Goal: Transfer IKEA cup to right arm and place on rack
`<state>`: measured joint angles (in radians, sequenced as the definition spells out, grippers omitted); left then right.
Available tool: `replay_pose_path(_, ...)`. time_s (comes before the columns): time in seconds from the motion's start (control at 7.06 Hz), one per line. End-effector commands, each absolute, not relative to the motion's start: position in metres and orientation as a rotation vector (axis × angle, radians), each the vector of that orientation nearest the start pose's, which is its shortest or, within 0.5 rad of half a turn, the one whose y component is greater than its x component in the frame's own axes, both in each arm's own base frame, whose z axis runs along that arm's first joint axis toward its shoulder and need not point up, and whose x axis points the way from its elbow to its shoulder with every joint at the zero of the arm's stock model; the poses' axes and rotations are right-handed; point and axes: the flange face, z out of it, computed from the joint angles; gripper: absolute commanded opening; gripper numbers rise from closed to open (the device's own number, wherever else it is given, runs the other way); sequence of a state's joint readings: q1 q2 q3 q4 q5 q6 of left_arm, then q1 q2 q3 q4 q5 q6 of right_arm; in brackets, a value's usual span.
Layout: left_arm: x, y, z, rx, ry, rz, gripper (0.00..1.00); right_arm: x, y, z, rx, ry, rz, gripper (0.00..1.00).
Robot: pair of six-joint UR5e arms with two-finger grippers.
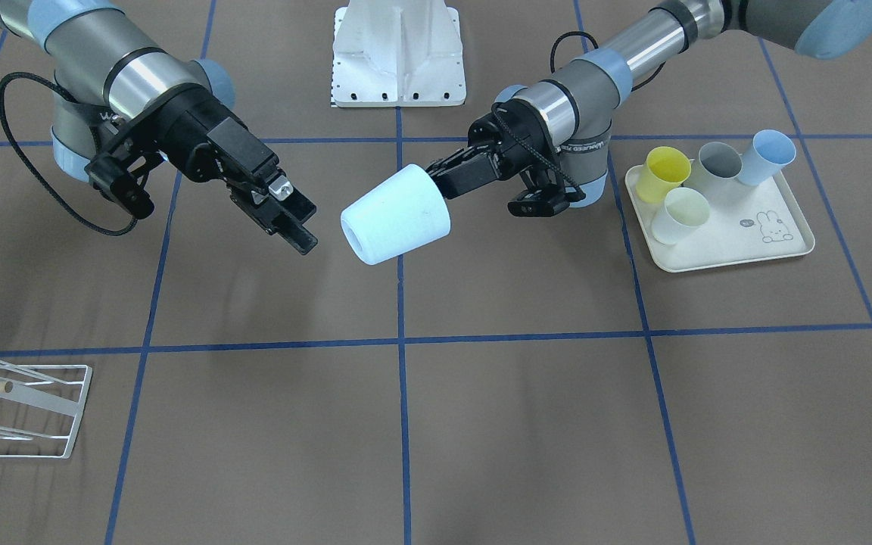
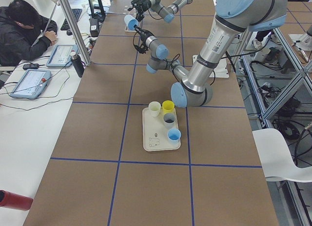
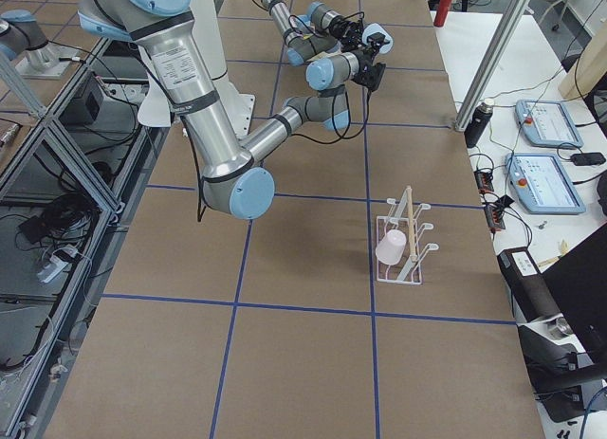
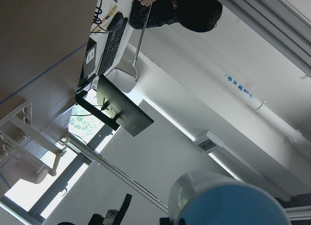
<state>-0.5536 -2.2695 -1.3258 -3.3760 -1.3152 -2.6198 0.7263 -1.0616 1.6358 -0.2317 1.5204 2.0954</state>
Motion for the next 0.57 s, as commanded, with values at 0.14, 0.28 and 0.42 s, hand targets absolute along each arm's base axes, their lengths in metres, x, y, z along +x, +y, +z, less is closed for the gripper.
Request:
replay_pose_path(0.14,0.475,-0.47,0.167,-0.478,2.447,-1.064,0.0,-0.357,-0.499,0.193,0.236,-2.001,0.873,1.0)
replay_pose_path(0.28,0.481,-0.463,0.164,-0.494,2.444,-1.058,0.0,-0.357,-0.499,0.193,0.236,-2.0,0.873,1.0)
replay_pose_path(0.42,0.486,-0.458,0.163,-0.499,2.453,-1.078,0.0,-0.357,-0.499,0.193,0.236,-2.001,0.873,1.0)
